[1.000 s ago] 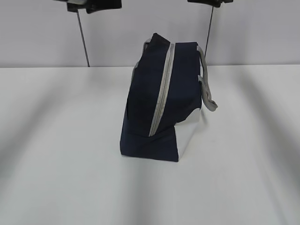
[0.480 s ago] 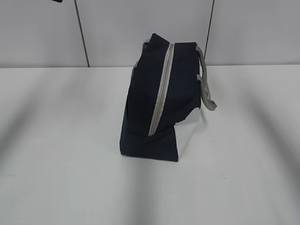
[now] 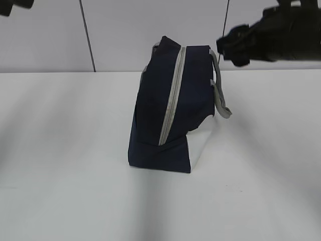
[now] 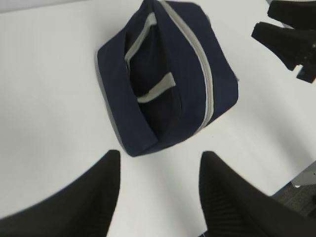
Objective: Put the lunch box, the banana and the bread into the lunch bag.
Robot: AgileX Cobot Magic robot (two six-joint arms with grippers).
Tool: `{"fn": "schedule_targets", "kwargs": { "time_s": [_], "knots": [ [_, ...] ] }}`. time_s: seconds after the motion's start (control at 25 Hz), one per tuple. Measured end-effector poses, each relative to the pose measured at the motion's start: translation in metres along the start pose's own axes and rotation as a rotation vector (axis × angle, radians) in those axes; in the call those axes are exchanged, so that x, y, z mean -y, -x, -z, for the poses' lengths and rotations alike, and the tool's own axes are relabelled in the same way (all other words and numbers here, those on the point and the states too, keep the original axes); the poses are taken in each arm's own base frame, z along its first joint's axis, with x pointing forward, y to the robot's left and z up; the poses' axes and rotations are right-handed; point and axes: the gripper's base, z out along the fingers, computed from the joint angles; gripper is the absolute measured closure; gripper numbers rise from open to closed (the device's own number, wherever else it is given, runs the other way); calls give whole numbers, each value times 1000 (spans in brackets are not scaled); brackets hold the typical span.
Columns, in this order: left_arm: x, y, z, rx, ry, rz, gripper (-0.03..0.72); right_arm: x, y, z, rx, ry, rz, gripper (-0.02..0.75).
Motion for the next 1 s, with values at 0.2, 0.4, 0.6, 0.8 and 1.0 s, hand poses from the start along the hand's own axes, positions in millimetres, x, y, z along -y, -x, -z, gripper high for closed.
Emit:
{"fn": "schedule_targets", "kwargs": {
  "time_s": [0.2,0.4,0.6,0.8,1.0],
  "knots": [
    [3,-45,12,8,25,9,317,-2,-50,1,-142,-65,22,260],
    [4,-77,17,4,38,13,317,-3,-73,3,-210,-92,27,260],
    [4,-109,24,-3,73,-5,319,-13,-82,6,-238,5,16,261],
    [5,-156,35,29,108,-32,324,-17,-69,20,-183,68,14,261],
    [3,-203,43,97,171,-40,328,-17,-57,45,-109,77,14,262]
  ]
}}
